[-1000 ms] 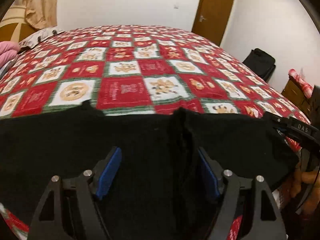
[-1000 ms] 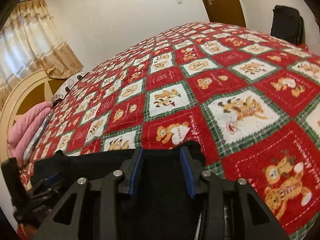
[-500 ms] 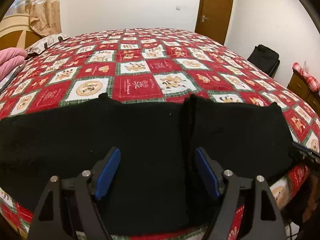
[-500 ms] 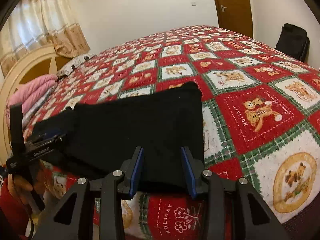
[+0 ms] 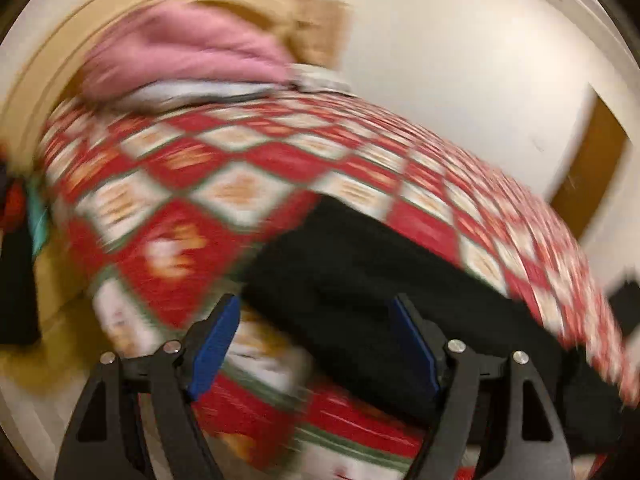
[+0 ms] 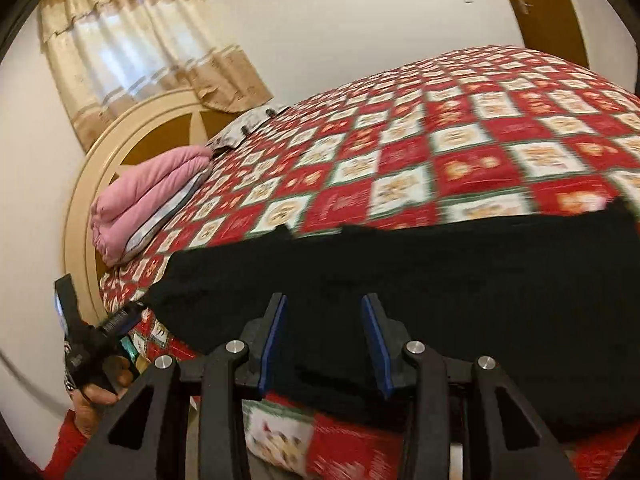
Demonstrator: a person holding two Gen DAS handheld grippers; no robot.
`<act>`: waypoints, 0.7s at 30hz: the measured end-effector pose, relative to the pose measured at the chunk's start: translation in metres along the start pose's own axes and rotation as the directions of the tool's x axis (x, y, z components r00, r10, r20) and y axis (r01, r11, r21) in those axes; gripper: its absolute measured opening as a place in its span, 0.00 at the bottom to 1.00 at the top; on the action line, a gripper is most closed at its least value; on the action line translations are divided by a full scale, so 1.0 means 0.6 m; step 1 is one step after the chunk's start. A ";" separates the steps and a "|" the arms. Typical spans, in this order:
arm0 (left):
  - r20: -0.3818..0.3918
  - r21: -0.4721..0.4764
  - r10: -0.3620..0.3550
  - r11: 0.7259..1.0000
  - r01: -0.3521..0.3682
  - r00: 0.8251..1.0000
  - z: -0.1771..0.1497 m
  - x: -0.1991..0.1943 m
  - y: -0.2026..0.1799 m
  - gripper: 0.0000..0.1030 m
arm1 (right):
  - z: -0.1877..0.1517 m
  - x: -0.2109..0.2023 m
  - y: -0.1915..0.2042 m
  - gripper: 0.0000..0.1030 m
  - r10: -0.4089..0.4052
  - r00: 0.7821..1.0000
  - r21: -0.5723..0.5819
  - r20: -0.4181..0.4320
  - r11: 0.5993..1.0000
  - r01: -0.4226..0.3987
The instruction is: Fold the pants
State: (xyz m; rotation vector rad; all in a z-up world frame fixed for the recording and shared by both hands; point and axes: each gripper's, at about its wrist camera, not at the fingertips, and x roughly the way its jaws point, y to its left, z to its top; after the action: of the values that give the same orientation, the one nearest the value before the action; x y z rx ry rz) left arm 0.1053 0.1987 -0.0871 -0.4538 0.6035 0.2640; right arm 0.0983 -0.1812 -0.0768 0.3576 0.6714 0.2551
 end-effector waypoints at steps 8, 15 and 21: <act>-0.107 -0.087 -0.022 0.996 0.012 0.994 -0.006 0.062 0.024 0.77 | -0.033 0.073 -0.014 0.40 0.044 0.996 0.102 -0.080 0.994 -0.036; -0.023 -0.150 -0.083 0.985 0.079 0.996 -0.019 0.042 0.017 0.58 | -0.038 0.070 -0.018 0.40 0.045 0.997 0.119 -0.065 0.992 -0.037; -0.049 -0.145 -0.071 0.987 0.063 0.996 -0.027 0.051 0.017 0.54 | -0.035 0.073 -0.018 0.43 0.054 0.996 0.125 -0.065 0.991 -0.045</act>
State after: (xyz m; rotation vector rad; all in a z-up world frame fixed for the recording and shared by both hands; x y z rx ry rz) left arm 0.1181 0.2029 -0.1202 -0.6207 0.6235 0.2321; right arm 0.1194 -0.1710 -0.1208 0.4859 0.7477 0.2748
